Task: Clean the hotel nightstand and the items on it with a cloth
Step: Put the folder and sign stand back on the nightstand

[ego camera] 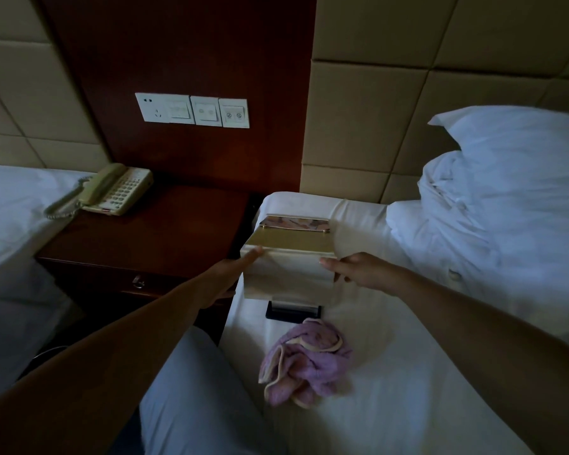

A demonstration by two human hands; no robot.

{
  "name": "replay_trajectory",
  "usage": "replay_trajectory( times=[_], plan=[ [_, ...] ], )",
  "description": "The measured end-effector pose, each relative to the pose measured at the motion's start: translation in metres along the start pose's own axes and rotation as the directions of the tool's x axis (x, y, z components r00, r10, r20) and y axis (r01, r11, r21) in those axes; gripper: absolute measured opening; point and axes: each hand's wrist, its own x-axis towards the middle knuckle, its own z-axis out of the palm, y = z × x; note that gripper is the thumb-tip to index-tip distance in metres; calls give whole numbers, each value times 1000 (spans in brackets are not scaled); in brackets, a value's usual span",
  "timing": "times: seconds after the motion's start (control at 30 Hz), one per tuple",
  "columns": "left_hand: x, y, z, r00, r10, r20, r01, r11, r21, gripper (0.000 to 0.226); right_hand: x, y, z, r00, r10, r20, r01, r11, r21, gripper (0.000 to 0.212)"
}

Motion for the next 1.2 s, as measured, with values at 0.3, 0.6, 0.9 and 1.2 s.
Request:
replay_trajectory(
  times=[0.3,0.6,0.9,1.2],
  plan=[
    [3,13,-18,979,-200,-48,201,980,14,56,1,-12,-9,984,139,114,-165,951,262,63],
    [16,40,-14,975,-194,-106,181,976,-121,14,13,-30,-6,972,207,107,-232,809,540,28],
    [9,55,-34,974,-158,-162,135,980,-145,13,8,-48,-8,982,189,16,-147,706,693,19],
    [-32,95,-78,933,220,-284,-190,973,131,10,-5,-106,-16,962,-101,-252,215,851,479,19]
  ],
)
